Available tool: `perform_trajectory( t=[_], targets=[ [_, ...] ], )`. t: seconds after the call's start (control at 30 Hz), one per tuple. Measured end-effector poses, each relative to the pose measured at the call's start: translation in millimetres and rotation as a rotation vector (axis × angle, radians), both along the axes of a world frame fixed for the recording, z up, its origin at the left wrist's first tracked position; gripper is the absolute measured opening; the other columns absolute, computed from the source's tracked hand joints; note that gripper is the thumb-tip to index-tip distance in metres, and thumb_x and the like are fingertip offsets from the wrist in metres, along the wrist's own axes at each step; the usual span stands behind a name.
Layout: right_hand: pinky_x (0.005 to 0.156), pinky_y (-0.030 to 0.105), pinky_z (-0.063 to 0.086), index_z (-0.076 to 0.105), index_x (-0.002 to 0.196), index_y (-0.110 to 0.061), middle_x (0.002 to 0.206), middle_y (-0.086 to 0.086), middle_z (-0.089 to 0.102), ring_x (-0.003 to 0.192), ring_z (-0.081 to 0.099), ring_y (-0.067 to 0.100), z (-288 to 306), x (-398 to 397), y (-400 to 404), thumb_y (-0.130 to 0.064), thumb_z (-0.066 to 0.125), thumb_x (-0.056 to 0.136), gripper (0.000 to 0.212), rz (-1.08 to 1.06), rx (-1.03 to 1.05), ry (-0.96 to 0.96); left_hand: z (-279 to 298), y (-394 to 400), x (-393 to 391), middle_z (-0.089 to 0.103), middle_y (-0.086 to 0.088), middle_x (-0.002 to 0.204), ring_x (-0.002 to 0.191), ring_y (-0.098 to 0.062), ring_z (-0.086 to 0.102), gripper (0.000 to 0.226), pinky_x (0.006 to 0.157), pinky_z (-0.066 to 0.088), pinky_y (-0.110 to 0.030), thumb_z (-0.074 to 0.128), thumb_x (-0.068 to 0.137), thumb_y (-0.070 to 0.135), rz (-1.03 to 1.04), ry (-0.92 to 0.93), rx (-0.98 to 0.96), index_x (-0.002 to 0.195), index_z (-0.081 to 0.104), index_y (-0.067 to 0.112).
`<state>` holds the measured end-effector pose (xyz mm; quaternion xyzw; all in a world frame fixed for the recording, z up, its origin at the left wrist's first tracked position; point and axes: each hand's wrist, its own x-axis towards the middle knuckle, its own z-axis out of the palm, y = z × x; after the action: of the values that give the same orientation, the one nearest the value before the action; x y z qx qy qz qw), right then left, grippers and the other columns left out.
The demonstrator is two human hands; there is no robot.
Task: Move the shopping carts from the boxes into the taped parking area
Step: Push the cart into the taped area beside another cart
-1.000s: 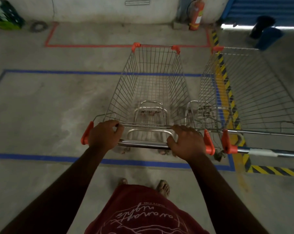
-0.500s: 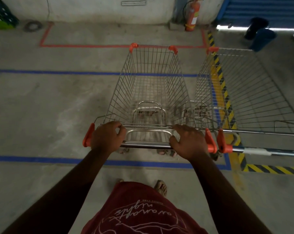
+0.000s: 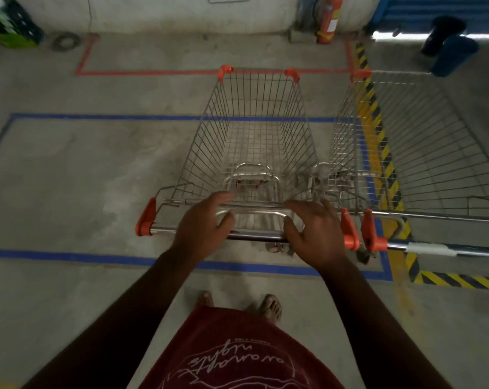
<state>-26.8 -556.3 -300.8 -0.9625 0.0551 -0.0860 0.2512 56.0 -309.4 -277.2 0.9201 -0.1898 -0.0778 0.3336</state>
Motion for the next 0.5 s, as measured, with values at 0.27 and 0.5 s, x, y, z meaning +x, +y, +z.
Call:
perform_trajectory(
  t=[0.27,0.5],
  targets=[
    [0.115,0.048,0.04,0.062,0.14,-0.011,0.155,0.005,0.053,0.142,0.05,0.022,-2,-68,12,-0.02,0.067,0.096,0.046,-0.014,0.075,-0.169,6,-24,-62,0.056,0.008,0.148,0.134,-0.004,0.051,0.055,0.109,0.043,-0.022,0.063,0.099,0.031,-0.274,0.049,-0.117,0.151,0.048,0.025],
    [0.114,0.038,0.044,0.064,0.139,-0.01,0.149,0.005,0.059,0.139,0.055,0.02,25,-153,9,-0.017,0.066,0.096,0.044,-0.322,0.127,-0.192,16,-67,-83,0.067,0.012,0.128,0.12,-0.004,0.062,0.039,0.099,0.052,-0.035,0.062,0.098,0.036,-0.652,0.142,-0.152,0.137,0.06,0.035]
  ],
)
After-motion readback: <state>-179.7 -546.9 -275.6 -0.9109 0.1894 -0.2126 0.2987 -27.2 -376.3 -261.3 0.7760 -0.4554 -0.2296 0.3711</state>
